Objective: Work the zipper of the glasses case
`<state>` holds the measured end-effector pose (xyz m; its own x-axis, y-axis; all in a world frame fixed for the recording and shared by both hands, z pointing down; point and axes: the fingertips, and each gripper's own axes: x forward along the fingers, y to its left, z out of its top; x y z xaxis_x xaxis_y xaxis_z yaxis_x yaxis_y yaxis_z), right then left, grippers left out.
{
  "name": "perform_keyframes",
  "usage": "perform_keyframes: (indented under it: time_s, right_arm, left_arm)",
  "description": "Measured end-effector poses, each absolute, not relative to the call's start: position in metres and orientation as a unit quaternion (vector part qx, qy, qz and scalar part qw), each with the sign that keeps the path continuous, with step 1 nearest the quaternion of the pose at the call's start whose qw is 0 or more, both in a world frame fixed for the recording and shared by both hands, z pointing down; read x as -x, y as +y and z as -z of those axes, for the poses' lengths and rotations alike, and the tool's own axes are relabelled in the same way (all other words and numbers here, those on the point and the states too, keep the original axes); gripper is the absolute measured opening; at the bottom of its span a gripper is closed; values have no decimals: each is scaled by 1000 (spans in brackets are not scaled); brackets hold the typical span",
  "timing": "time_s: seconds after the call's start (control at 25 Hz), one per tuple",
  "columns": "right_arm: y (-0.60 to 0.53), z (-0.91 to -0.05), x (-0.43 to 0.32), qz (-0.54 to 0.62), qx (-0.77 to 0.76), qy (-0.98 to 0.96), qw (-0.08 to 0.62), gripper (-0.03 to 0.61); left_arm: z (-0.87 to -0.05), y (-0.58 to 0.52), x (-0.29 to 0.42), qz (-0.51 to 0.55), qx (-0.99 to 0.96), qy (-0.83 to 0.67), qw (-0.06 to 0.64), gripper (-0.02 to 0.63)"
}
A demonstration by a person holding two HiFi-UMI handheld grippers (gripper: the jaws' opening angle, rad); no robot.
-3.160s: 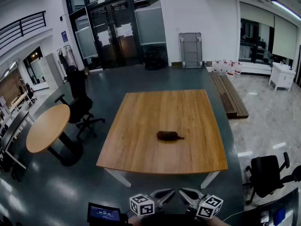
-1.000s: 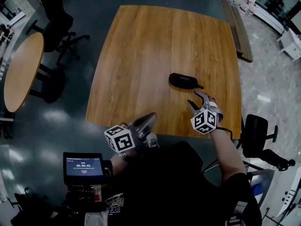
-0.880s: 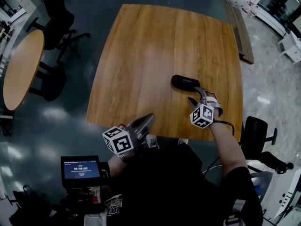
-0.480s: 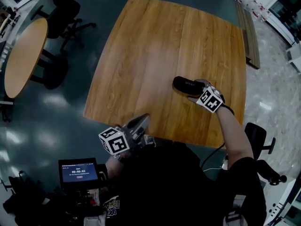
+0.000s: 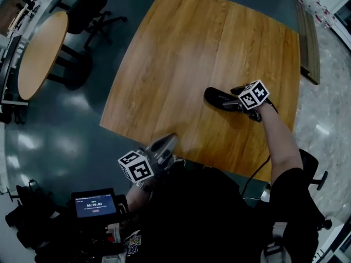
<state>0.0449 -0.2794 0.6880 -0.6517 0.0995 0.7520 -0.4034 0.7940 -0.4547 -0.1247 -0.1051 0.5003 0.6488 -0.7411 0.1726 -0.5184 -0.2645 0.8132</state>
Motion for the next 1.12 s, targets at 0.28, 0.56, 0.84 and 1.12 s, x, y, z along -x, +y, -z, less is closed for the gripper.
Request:
perform_keyframes:
  time_s: [0.28,0.56,0.84,1.12]
  right_arm:
    - [-263,-712,-36,-210,-50,-864,454,347]
    - [-230,-621,-14,41,8,-898,438,310]
    - [-188,-517,-5,320,87,-817,472,305]
    - [-149,-474,-2,441,121,-739,494,299]
  left_arm:
    - [-502,-111,106,114,-791,-405,444,0]
    - [-488,-140,124,-34,-858,-402,317,0]
    - [-477,-179,70,-300,-918,-246,80,182]
    - [-482,-153,-24,-343,-932,-55,102,339]
